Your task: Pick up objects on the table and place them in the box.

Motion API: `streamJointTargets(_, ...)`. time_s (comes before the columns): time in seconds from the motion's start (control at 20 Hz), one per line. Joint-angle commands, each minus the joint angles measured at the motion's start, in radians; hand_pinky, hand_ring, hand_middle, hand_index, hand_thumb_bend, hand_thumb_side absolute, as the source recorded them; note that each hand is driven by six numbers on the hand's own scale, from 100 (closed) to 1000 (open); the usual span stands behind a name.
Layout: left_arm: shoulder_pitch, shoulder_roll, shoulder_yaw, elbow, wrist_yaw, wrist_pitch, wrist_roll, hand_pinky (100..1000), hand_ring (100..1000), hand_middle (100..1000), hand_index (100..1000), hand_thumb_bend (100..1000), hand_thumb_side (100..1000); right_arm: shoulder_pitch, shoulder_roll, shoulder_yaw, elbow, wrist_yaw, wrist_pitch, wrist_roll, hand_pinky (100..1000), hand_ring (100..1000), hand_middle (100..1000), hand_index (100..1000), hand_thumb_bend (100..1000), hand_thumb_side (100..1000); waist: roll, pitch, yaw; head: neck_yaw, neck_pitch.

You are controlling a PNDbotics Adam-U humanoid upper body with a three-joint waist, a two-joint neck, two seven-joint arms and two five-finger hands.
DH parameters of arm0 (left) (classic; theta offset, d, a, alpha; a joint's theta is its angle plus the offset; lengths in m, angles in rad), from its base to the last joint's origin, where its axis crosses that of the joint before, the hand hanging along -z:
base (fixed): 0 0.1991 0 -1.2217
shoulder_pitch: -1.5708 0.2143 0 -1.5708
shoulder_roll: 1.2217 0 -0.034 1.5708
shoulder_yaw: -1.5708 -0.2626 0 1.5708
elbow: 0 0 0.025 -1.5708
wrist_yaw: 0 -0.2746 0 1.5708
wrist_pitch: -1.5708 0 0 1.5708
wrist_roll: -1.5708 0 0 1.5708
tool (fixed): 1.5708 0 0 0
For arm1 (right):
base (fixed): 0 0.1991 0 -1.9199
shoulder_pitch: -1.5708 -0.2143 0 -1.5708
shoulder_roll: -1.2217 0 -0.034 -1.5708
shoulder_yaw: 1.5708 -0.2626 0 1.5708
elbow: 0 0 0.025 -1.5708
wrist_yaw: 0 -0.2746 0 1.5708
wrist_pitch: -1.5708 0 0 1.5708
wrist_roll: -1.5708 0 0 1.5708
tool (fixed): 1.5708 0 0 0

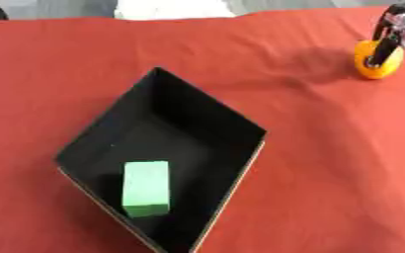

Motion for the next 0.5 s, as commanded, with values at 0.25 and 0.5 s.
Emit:
streamJointTargets(0.25,-0.007,0.023,0.009,-0.015,-0.004,-0.001,-0.003,525,824,694,804,100,586,-0.017,-0.017,-0.002,-0.008,0.063,0.086,0.013,248,449,401,473,355,100,0.0,-0.018,-0.01,-0.006,-0.009)
streamJointTargets(0.5,-0.006,0.022,0.009,-0.015,-0.005,-0.001,-0.003,525,825,695,804,100,583,-0.016,-0.015,-0.004,-0.014,0.073,0.089,-0.016,184,375,285,344,362,100,0.001,-0.018,-0.012,-0.007,-0.007)
